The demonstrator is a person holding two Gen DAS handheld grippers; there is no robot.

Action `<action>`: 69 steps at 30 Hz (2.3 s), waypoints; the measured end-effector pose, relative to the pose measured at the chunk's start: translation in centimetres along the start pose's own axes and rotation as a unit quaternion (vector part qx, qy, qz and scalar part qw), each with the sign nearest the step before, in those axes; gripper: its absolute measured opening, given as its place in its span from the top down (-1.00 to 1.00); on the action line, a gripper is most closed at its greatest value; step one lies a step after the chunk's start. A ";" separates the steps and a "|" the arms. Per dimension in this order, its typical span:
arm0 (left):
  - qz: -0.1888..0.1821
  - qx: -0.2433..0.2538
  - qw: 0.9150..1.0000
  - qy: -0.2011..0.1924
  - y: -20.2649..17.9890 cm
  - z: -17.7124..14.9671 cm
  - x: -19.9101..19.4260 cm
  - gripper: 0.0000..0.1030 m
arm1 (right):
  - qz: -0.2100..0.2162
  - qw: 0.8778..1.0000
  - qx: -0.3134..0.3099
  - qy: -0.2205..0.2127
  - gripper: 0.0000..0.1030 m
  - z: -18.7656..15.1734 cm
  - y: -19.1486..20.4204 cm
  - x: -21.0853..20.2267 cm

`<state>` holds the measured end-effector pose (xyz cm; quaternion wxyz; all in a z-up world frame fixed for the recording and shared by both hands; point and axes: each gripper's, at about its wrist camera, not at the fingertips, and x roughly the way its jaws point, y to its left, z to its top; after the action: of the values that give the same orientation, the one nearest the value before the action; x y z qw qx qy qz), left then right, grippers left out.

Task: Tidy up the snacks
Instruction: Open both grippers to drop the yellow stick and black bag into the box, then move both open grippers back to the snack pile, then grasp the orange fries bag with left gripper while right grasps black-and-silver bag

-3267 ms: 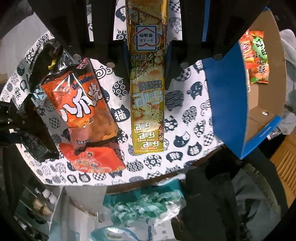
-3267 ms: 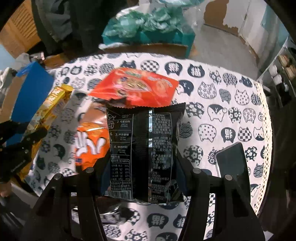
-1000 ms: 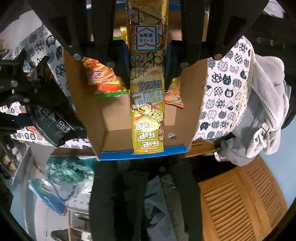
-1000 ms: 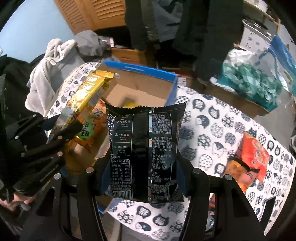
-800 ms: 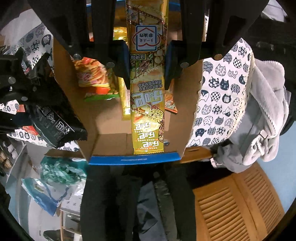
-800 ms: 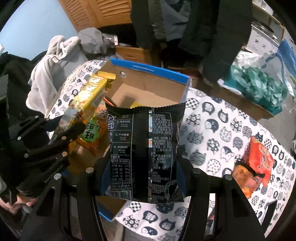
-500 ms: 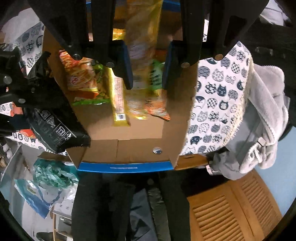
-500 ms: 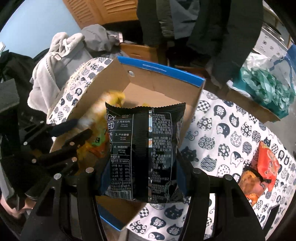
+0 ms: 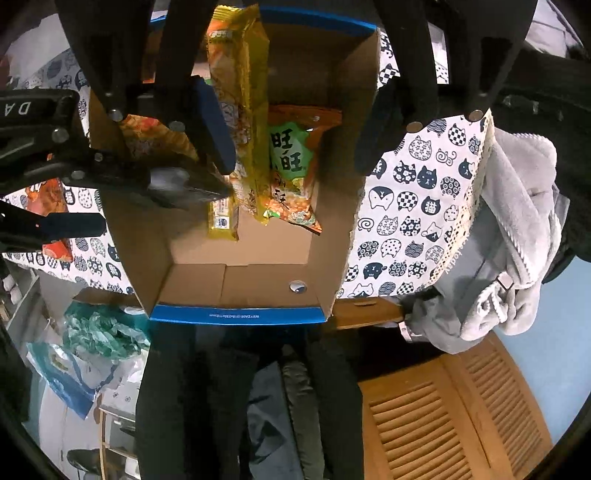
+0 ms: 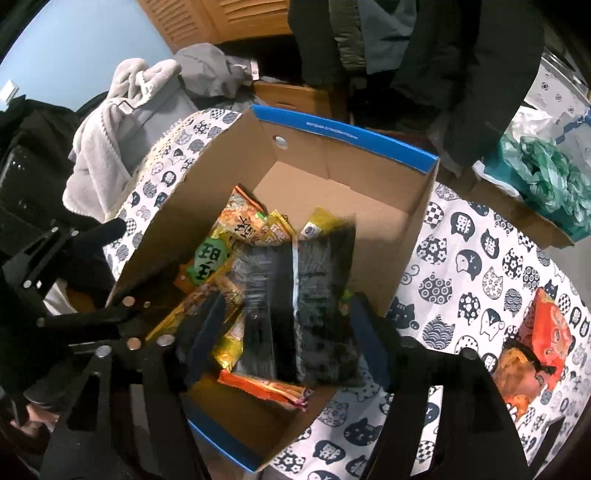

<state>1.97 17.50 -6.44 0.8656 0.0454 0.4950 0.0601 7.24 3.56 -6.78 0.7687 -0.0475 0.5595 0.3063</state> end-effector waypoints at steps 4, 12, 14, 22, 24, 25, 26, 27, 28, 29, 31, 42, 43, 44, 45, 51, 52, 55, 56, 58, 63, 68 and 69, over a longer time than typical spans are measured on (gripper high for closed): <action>-0.009 0.002 1.000 0.000 -0.6 0.0 -0.1 -0.33 | -0.002 1.000 0.010 -0.012 -0.41 -0.2 -0.6 -1.1; -0.029 0.030 0.999 -0.002 -3.2 0.2 -0.9 -0.33 | -0.029 0.999 0.029 -0.020 -0.47 -2.6 -3.2 -3.5; -0.040 0.034 0.999 -0.002 -4.1 0.3 -1.1 -0.40 | -0.037 0.999 0.035 -0.019 -0.47 -3.3 -4.1 -4.0; -0.056 0.072 0.996 0.003 -8.1 0.0 -1.7 -0.45 | -0.062 0.995 0.077 -0.018 -0.47 -7.5 -9.3 -6.7; -0.067 0.079 0.995 0.007 -9.2 -0.1 -1.9 -0.45 | -0.066 0.994 0.090 -0.019 -0.48 -8.6 -10.6 -7.4; -0.072 0.083 0.994 0.009 -9.8 -0.1 -1.9 -0.45 | -0.068 0.993 0.095 -0.019 -0.48 -9.0 -11.2 -7.8; -0.077 0.090 0.993 0.010 -10.6 -0.1 -2.1 -0.45 | -0.070 0.992 0.101 -0.021 -0.48 -9.5 -11.9 -8.1; -0.079 0.096 0.992 0.010 -11.2 -0.2 -2.2 -0.45 | -0.072 0.991 0.107 -0.023 -0.48 -10.0 -12.5 -8.5; -0.080 0.102 0.992 0.010 -11.8 -0.3 -2.3 -0.45 | -0.074 0.991 0.112 -0.025 -0.48 -10.4 -13.1 -8.8; -0.080 0.109 0.991 0.011 -12.5 -0.4 -2.4 -0.45 | -0.076 0.990 0.117 -0.026 -0.48 -10.8 -13.7 -9.2; -0.082 0.124 0.989 0.012 -13.8 -0.7 -2.5 -0.45 | -0.078 0.988 0.128 -0.029 -0.48 -11.6 -14.8 -9.8; -0.104 0.187 0.976 0.043 -20.1 -2.4 -2.0 -0.46 | -0.106 0.978 0.175 -0.037 -0.49 -16.0 -20.5 -12.7; -0.105 0.190 0.975 0.043 -20.5 -2.5 -2.0 -0.46 | -0.107 0.977 0.180 -0.037 -0.49 -16.4 -21.0 -12.9; -0.106 0.193 0.974 0.044 -21.0 -2.5 -2.0 -0.46 | -0.107 0.976 0.184 -0.036 -0.49 -16.9 -21.6 -13.0; -0.107 0.196 0.974 0.045 -21.4 -2.6 -1.9 -0.46 | -0.108 0.975 0.189 -0.036 -0.49 -17.2 -22.0 -13.1; -0.117 0.204 0.970 0.060 -23.8 -2.6 -1.4 -0.46 | -0.114 0.969 0.219 -0.030 -0.49 -20.0 -24.5 -13.4; -0.116 0.207 0.969 0.061 -24.3 -2.7 -1.3 -0.46 | -0.114 0.968 0.223 -0.030 -0.49 -20.3 -24.9 -13.4; -0.112 0.220 0.967 0.065 -25.8 -2.9 -0.8 -0.46 | -0.116 0.965 0.234 -0.024 -0.49 -21.5 -25.9 -13.2; -0.112 0.223 0.966 0.067 -26.2 -3.0 -0.6 -0.46 | -0.116 0.964 0.240 -0.021 -0.49 -22.0 -26.3 -13.0; -0.113 0.228 0.964 0.076 -27.0 -3.2 -0.1 -0.46 | -0.116 0.962 0.248 -0.013 -0.49 -22.7 -27.0 -12.6; -0.113 0.231 0.962 0.089 -29.0 -3.4 1.0 -0.47 | -0.112 0.957 0.266 0.001 -0.49 -24.2 -28.3 -11.6; -0.129 0.213 0.964 0.094 -30.7 -2.6 1.7 -0.56 | -0.109 0.956 0.271 0.000 -0.49 -25.1 -28.9 -11.6; -0.132 0.208 0.964 0.094 -30.9 -2.4 1.8 -0.58 | -0.108 0.956 0.273 0.000 -0.49 -25.2 -29.0 -11.6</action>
<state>2.59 -12.77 -13.44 0.7866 0.1532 0.5776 -0.1552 -0.69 -35.16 -13.58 0.7806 0.1037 0.6137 0.0575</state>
